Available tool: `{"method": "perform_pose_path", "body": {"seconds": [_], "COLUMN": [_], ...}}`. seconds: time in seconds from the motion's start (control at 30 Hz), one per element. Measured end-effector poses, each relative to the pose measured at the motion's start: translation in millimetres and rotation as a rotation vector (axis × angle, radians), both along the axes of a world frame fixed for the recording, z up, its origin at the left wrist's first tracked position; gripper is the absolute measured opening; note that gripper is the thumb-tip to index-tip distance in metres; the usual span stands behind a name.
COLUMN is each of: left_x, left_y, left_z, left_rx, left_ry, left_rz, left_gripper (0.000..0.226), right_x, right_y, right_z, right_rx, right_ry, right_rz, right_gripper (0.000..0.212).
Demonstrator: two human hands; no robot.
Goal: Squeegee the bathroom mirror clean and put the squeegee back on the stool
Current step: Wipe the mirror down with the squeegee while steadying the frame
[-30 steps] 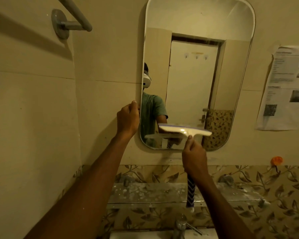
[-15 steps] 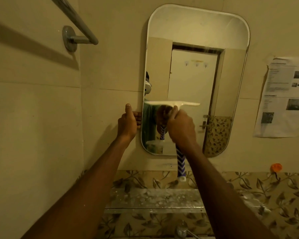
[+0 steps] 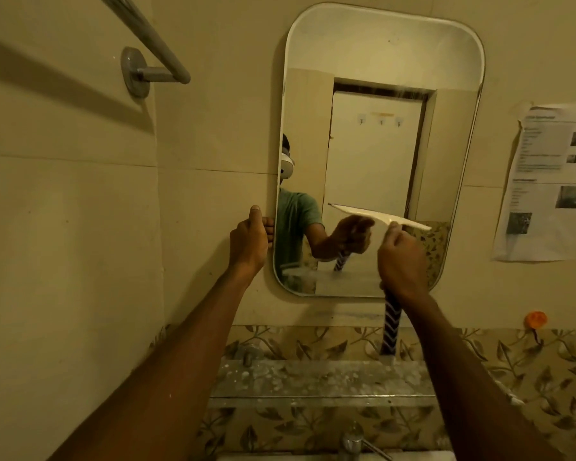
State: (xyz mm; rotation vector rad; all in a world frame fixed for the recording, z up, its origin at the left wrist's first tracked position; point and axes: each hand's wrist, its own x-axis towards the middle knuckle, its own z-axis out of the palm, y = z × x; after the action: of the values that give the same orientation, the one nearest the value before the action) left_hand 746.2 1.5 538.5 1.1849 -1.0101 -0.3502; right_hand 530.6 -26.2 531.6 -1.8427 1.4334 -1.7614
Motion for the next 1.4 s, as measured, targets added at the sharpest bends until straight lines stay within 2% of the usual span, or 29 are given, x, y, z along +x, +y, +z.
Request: {"method": "perform_pose_path", "body": {"seconds": [0.23,0.33,0.53,0.73,0.83,0.9,0.97,1.03,1.1,1.17,1.27,1.4], "left_x": [-0.8,-1.6,-2.9,-1.0,-1.8,-0.2,2.7,5.5,6.1,5.3,2.3,-4.9], "left_y": [-3.4,-2.3,0.6,-2.1,0.0,0.3,0.6,2.0,3.9,4.6,3.9,1.6], "left_z": [-2.9,-3.8,-1.5,-5.5,-5.2,-5.7,-3.9,-1.8,-0.6,-0.4,-1.7,-4.8], "left_rx": [-0.014,-0.012,-0.008,-0.018,-0.019,-0.008,0.010,0.038,0.047,0.049,0.038,0.000], "left_ry": [-0.029,-0.038,-0.040,-0.044,-0.043,-0.037,-0.005,0.010,0.005,0.005,0.015,0.001], "left_rz": [0.016,0.030,0.028,0.033,0.028,0.017,-0.025,-0.063,-0.077,-0.080,-0.058,0.029], "left_gripper": [0.051,0.051,0.051,0.051,0.045,0.044,0.045,0.047,0.048,0.050,0.051,0.048], "right_x": [6.3,1.1,0.4,17.4,13.5,11.1,14.3,23.7,36.1,45.5,54.0,62.0], "right_y": [4.3,6.6,-2.3,15.9,22.7,28.5,37.5,43.6,44.0,37.8,25.4,11.5], "right_z": [-85.3,-75.1,-3.1,-93.1,-94.1,-81.9,-74.0,-73.3,-74.2,-73.2,-70.1,-71.0], "right_rx": [0.150,0.159,-0.027,0.197,0.233,0.167,0.085,0.054,0.005,-0.047,-0.153,-0.254], "right_ry": [0.040,0.072,0.021,0.064,0.060,0.042,0.154,0.463,0.815,1.012,1.118,1.109], "right_rz": [0.015,-0.001,0.035,0.111,0.132,0.216,0.317,0.353,0.278,0.197,0.125,0.088], "right_gripper": [0.046,0.049,0.047,0.042,0.043,0.041,0.034,0.029,0.033,0.037,0.044,0.052]}}
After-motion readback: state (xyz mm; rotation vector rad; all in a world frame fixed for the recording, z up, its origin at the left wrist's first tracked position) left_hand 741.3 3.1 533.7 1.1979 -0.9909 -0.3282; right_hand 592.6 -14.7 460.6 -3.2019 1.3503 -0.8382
